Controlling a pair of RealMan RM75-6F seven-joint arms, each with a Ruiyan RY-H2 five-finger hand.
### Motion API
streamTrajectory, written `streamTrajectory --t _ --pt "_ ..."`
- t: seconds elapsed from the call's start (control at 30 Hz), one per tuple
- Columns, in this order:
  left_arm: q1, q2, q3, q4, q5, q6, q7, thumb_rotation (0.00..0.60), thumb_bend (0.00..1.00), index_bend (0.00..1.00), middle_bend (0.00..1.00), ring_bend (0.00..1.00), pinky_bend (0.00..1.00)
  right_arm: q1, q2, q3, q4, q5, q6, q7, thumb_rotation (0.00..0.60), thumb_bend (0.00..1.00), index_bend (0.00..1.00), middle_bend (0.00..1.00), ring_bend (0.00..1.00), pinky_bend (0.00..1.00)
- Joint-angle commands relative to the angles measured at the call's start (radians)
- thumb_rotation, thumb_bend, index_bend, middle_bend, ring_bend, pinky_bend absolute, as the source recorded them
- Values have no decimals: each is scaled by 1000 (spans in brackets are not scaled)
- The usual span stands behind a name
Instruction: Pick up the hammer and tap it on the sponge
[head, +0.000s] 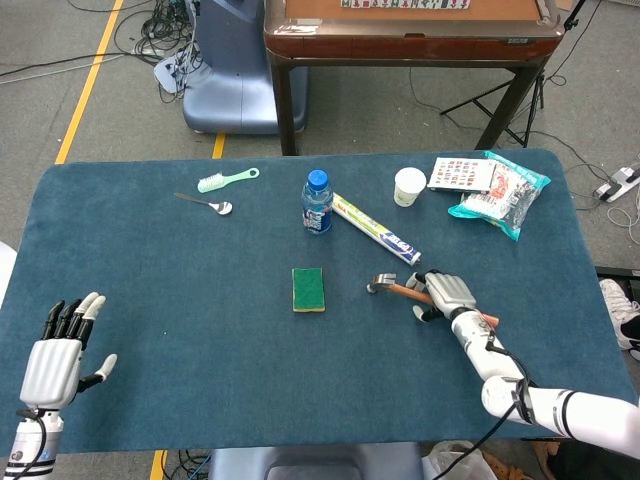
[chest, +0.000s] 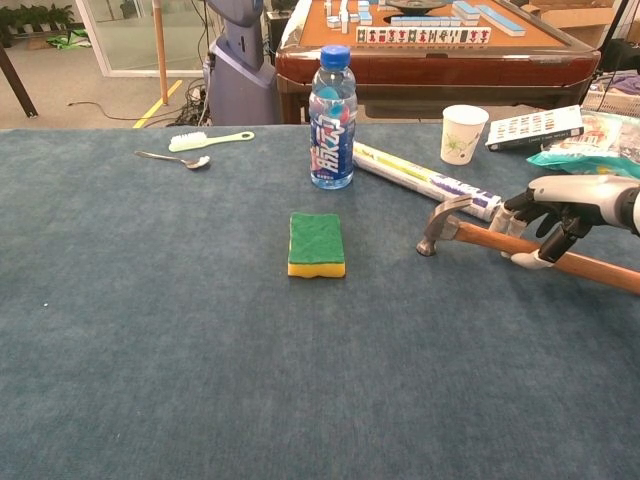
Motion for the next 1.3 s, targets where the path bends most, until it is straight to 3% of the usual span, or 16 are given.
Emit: streamTrajectory --t 0.03,1.3 --pt "1 1 -1 0 0 2 0 600 227 69 90 66 3 6 -5 -3 7 6 -3 -1 600 481 326 361 135 186" --pt "-11 -4 -2 5 -26 -36 7 600 227 68 90 62 2 33 -20 -28 43 38 -18 20 600 544 398 466 222 186"
